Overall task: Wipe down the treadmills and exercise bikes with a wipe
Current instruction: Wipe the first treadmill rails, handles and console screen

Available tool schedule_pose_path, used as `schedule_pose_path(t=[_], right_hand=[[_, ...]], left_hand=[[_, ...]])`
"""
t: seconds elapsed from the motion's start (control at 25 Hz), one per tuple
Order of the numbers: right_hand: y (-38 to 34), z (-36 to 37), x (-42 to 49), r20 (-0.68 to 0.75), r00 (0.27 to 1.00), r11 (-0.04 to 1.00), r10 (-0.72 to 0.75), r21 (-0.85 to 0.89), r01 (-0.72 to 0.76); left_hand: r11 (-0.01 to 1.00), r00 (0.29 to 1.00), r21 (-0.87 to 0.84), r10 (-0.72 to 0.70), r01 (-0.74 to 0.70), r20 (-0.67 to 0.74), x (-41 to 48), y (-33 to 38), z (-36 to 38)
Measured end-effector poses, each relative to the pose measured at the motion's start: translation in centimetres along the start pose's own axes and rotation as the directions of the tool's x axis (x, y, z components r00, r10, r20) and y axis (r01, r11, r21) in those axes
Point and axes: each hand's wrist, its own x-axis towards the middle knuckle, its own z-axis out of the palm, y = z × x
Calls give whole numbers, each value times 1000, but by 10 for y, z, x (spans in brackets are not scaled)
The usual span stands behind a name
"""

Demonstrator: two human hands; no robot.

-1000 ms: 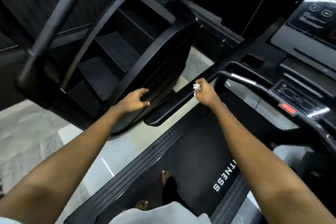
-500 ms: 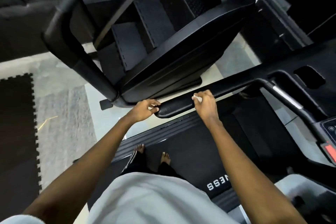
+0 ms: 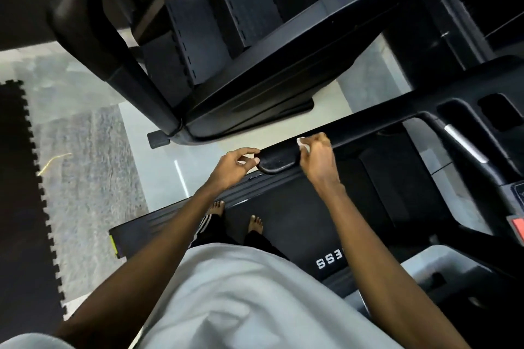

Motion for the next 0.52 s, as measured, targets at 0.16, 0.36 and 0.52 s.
schedule_pose_path(t=[0.16,0.36,0.52], right_hand=[[-49,28,-29,168,975,989,-148,30,145],[-54,24,-34,90,996,1000,-19,17,17],[-83,46,-7,215,976,993,-44,-101,67]], left_hand=[[994,998,-108,21,-15,56,11,-13,-9],[977,981,-212,67,-28,180,27,-29,-21],[973,981,-229,27,18,194,36,-37,-20]])
